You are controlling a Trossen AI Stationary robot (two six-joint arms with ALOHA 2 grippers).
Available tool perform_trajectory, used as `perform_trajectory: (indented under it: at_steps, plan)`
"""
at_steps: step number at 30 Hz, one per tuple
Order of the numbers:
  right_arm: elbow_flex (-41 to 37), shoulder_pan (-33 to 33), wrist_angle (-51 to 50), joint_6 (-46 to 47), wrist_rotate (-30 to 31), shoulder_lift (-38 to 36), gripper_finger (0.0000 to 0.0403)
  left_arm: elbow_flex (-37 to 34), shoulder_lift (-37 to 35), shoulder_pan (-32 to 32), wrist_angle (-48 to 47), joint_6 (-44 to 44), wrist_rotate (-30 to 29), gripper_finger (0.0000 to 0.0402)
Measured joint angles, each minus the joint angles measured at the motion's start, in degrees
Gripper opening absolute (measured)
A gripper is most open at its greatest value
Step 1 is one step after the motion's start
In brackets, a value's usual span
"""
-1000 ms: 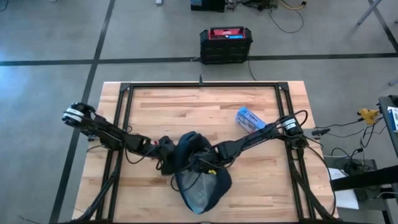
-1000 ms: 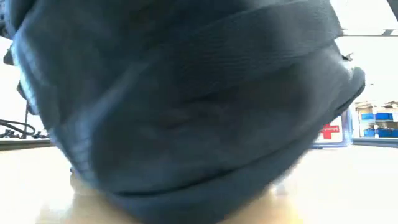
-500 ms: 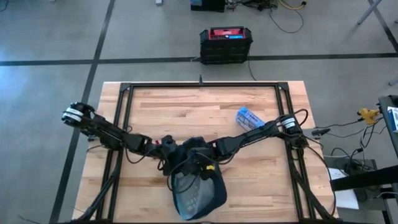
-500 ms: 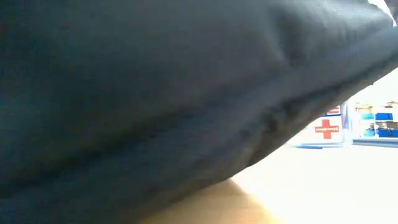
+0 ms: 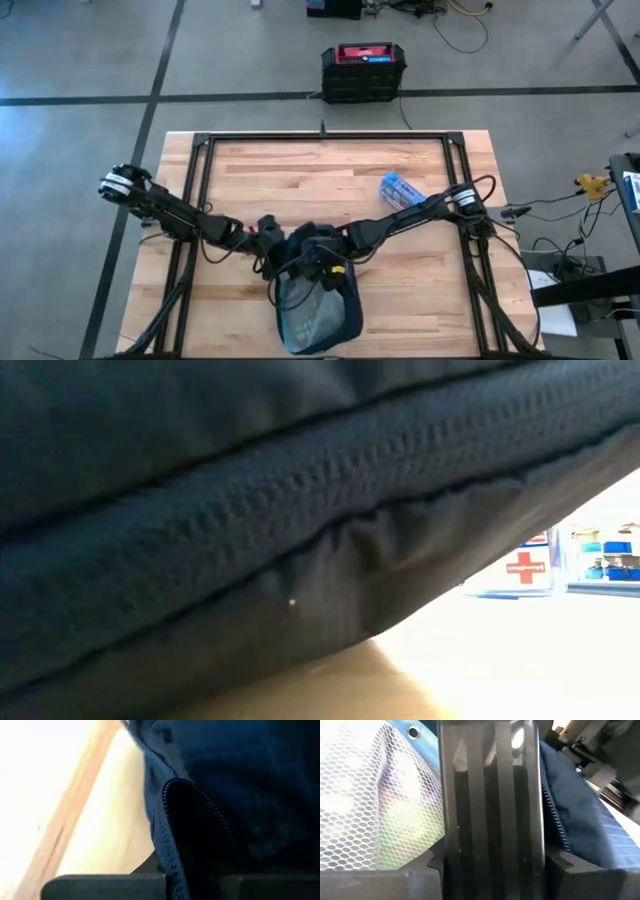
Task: Unpack backpack
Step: Remove the black pill organizer from the backpack
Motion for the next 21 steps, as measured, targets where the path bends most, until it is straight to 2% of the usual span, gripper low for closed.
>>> perform_trajectory:
  at_steps: [5, 12, 17, 21]
  plan:
    - [-0.11, 1.36, 0.90, -0.57, -0.69, -2.83, 0.0161, 0.00, -0.02, 0.03, -5.98, -4.15, -6.19, 0.0000]
    - [0.05, 2.12, 3.68, -0.93, -1.89, -9.09, 0.0161, 0.29, -1.72, 0.34, -22.65, -13.67, -17.33, 0.0000]
    - [0.05, 3.21, 1.50, 2.64, -3.75, -14.71, 0.0161, 0.29, -5.32, 0.39, -31.64, -18.94, -19.32, 0.0000]
    - [0.05, 5.25, -5.63, 8.51, -4.62, -18.26, 0.0161, 0.31, -9.36, 0.39, -32.93, -18.68, -19.31, 0.0000]
